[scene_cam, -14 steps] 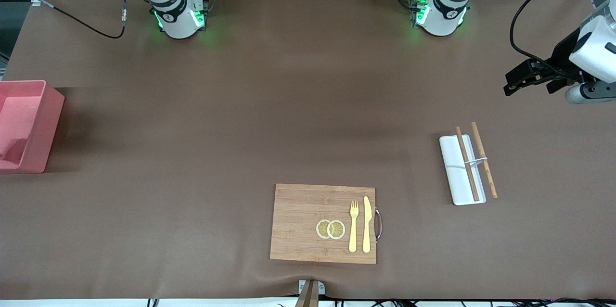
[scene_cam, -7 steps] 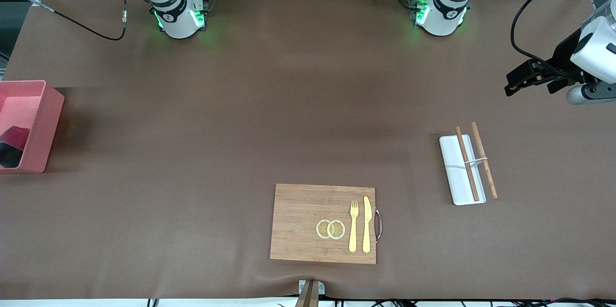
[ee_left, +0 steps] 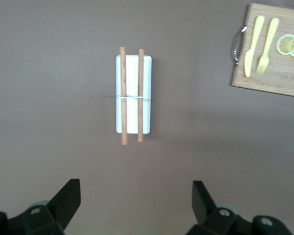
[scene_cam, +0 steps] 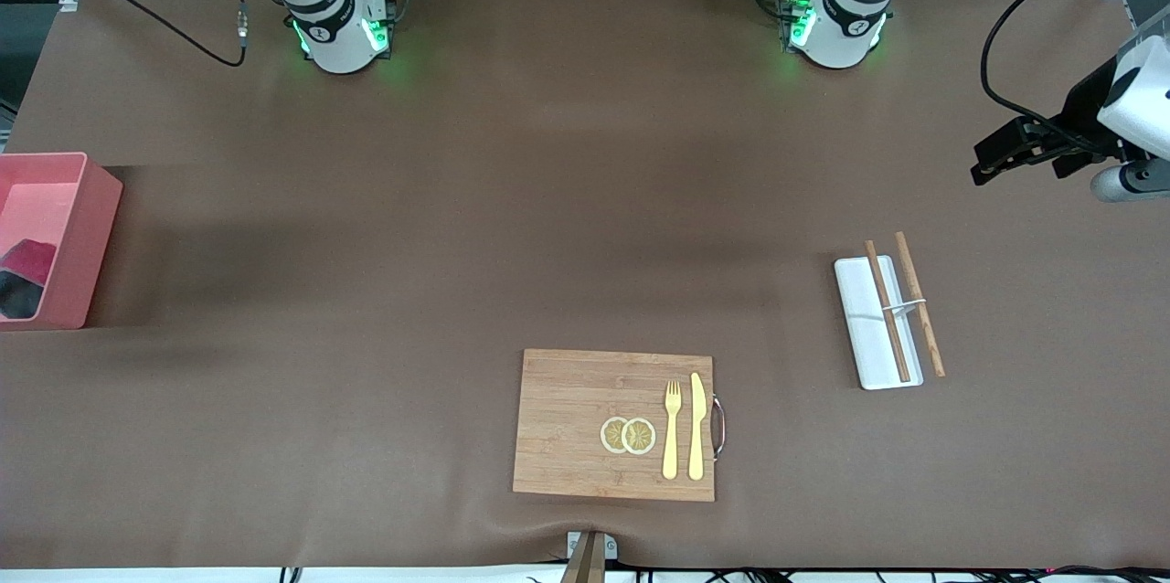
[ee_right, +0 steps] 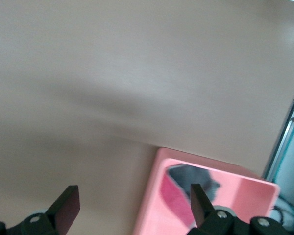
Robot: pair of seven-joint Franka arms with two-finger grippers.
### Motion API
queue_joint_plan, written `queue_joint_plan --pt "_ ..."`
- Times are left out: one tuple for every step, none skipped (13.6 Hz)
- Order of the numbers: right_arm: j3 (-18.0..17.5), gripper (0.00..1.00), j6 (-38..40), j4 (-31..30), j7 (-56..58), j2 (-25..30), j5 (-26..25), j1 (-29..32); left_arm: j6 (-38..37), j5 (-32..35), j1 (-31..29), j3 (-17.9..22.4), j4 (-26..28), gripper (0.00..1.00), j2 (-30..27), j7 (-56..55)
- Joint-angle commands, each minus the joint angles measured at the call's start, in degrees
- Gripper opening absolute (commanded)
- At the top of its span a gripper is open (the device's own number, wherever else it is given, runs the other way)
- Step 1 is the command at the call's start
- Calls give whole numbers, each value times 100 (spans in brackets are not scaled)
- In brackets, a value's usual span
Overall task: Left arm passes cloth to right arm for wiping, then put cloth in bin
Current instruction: 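Open the right gripper to drop the cloth into the bin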
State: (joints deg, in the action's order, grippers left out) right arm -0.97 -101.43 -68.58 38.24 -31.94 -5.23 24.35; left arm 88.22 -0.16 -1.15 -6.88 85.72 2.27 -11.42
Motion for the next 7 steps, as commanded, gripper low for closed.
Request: queue_joint_plan --pt "44 100 334 -156 -1157 232 48 -595 -24 183 -52 -68 94 100 -130 -36" --pt "44 100 378 -164 -1562 241 48 -806 -24 183 -52 -59 111 100 -156 -54" --pt "35 100 448 -164 -2001 250 57 -1026 -24 183 -87 -59 137 100 -156 -54" --pt "35 100 501 -173 -2379 250 109 -1211 -24 183 -148 -68 146 100 -156 -54" --pt "35 100 545 -182 -2696 250 292 -1404 -24 183 -149 -77 146 100 -156 -54" --pt "35 100 615 -191 -3082 250 546 -1598 -24 183 -149 -77 146 100 -165 -54" --pt "35 100 616 -226 -3599 250 740 -1791 -24 183 -140 -77 146 100 -165 -54"
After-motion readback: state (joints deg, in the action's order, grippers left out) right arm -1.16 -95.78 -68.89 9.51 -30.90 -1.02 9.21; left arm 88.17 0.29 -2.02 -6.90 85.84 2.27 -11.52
